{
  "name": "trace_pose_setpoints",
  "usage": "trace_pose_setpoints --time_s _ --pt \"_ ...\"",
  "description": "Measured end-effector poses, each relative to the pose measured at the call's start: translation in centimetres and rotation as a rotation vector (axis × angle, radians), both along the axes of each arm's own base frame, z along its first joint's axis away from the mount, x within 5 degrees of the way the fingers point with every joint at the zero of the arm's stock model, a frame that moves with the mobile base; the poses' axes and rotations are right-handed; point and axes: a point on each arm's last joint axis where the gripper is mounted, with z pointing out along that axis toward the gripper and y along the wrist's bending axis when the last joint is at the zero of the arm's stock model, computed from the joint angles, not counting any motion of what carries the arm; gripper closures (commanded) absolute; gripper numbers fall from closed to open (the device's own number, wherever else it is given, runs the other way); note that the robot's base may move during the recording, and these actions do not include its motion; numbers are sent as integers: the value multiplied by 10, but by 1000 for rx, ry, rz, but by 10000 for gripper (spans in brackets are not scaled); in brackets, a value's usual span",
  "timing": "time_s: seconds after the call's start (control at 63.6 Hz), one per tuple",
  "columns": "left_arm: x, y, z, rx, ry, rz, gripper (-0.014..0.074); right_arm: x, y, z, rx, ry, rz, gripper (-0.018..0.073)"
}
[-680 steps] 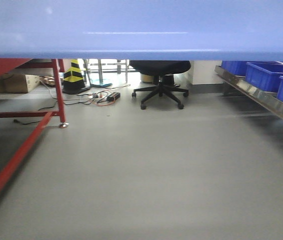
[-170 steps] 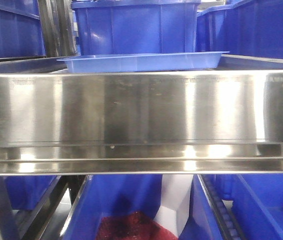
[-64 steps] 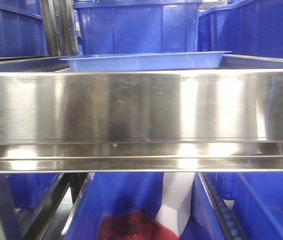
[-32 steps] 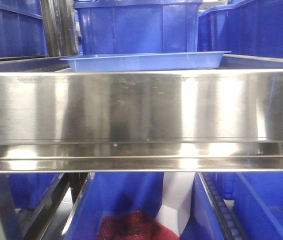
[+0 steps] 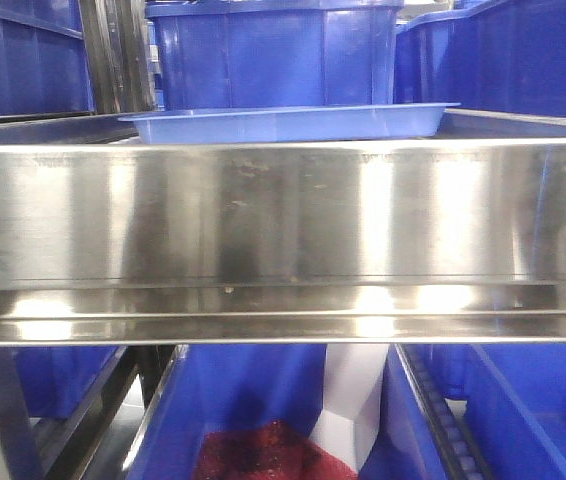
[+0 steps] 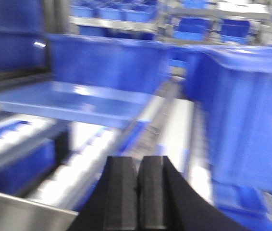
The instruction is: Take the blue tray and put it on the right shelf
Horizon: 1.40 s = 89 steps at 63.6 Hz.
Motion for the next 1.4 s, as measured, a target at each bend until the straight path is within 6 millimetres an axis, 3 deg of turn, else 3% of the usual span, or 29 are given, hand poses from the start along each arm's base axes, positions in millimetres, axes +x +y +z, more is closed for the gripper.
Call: trace_pose_setpoints --time_s 0.252,0.519,1.399 --pt "0 0 0 0 0 0 645 7 -10 -46 43 32 -210 503" --pt "0 0 0 0 0 0 645 8 -11 -95 52 8 -226 503" --pt "0 0 0 6 -1 0 645 8 -11 -96 53 2 -226 503"
